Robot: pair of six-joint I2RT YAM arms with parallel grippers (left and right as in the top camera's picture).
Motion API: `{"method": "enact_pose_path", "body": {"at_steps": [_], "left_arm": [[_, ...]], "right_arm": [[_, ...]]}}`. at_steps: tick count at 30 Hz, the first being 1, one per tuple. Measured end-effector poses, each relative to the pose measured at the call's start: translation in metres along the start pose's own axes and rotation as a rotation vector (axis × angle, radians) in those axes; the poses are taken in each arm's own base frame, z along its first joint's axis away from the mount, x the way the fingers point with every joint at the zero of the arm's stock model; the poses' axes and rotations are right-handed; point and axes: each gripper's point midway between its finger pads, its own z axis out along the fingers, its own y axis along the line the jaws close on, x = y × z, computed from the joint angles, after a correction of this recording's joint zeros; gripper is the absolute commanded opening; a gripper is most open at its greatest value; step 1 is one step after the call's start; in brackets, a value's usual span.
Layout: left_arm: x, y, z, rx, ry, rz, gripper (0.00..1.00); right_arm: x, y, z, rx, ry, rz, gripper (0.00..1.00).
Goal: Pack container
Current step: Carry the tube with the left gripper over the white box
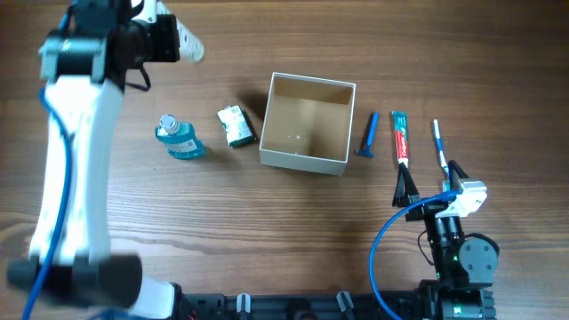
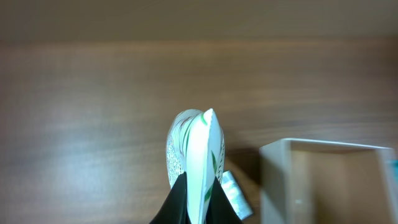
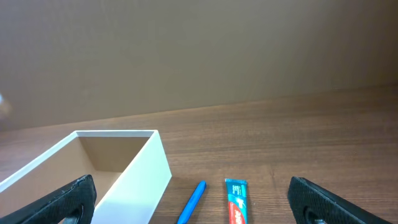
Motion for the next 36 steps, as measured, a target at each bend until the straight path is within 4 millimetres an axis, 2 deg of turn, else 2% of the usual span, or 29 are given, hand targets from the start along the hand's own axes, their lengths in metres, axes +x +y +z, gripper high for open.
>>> {"method": "enact_pose_path", "body": {"at_steps": [3,5,8,10,16,21,33,36], "left_arm": [[-0.012,-0.027,-0.051,0.042,-0.102,0.044,0.04],[-0.012,-0.046,-0.079,0.080,-0.143,0.069,0.04],[-0.004,-0.069,-0.095,0.134,-0.140,0.101,0.04],[0.006,-0.086,-0.095,0.178,-0.105,0.120,0.04],[0.033,-0.134,-0.072,0.284,0.019,0.176,0.04],[0.049,-0.157,-0.046,0.314,0.105,0.206,0.04],[0.092,-0.166,0.050,0.272,0.342,0.190,0.04],[0.100,-0.166,0.064,0.265,0.375,0.186,0.04]], "right_arm": [[0.000,0.000,0.000,0.000,0.000,0.000,1.00],[0.000,0.000,0.000,0.000,0.000,0.000,1.00],[0.000,0.000,0.000,0.000,0.000,0.000,1.00],[0.000,0.000,0.000,0.000,0.000,0.000,1.00],[0.000,0.000,0.000,0.000,0.000,0.000,1.00],[0.000,0.000,0.000,0.000,0.000,0.000,1.00],[0.000,0.000,0.000,0.000,0.000,0.000,1.00],[0.000,0.000,0.000,0.000,0.000,0.000,1.00]]}}
